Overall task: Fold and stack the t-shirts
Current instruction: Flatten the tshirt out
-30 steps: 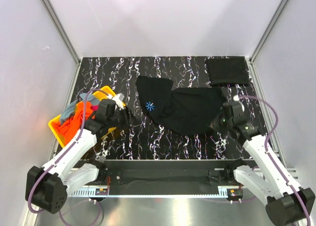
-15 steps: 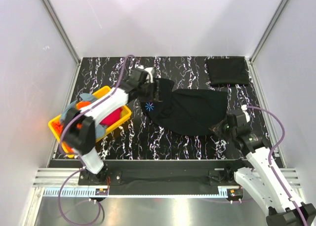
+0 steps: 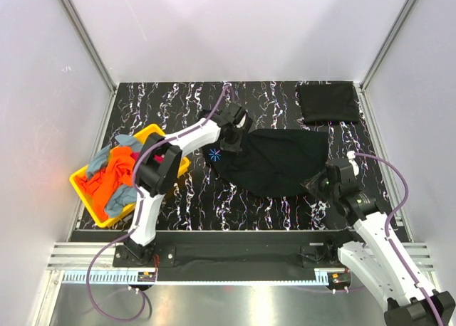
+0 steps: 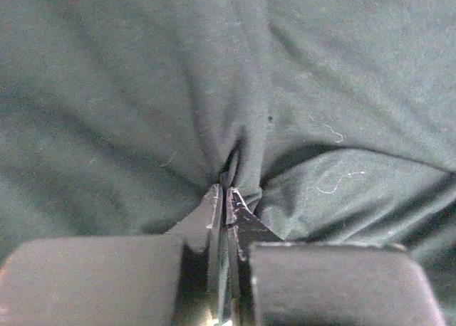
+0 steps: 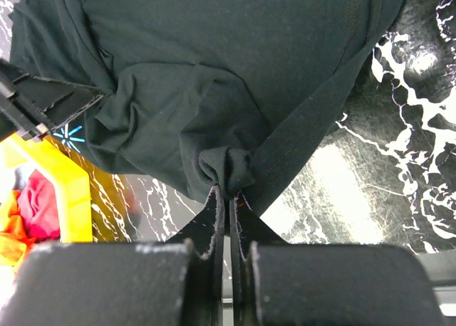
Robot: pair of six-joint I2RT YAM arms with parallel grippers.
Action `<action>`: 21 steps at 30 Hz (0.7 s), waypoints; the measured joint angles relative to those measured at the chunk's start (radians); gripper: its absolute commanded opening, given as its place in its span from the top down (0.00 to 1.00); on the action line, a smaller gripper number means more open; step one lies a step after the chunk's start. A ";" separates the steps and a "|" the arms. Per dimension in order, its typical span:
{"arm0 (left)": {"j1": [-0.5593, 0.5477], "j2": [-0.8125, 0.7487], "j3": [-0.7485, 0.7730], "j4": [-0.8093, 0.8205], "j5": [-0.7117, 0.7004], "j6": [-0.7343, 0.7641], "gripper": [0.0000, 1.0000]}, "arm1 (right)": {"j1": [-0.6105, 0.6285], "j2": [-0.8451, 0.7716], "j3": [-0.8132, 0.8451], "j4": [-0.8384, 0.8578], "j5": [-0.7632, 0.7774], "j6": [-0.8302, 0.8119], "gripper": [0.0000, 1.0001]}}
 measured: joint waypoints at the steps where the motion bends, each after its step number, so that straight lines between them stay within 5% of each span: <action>1: 0.001 -0.008 0.000 -0.005 -0.006 0.005 1.00 | 0.000 -0.002 0.000 0.002 0.003 0.000 1.00; 6: 0.017 -0.181 -0.061 -0.030 -0.056 0.002 1.00 | 0.000 0.002 0.000 0.003 0.023 -0.003 1.00; 15: 0.128 -0.752 -0.463 0.011 -0.094 -0.045 1.00 | 0.000 0.072 0.011 -0.060 0.104 0.005 1.00; 21: 0.140 -0.843 -0.769 0.047 -0.035 -0.121 0.85 | 0.000 0.102 0.073 -0.150 0.209 0.009 1.00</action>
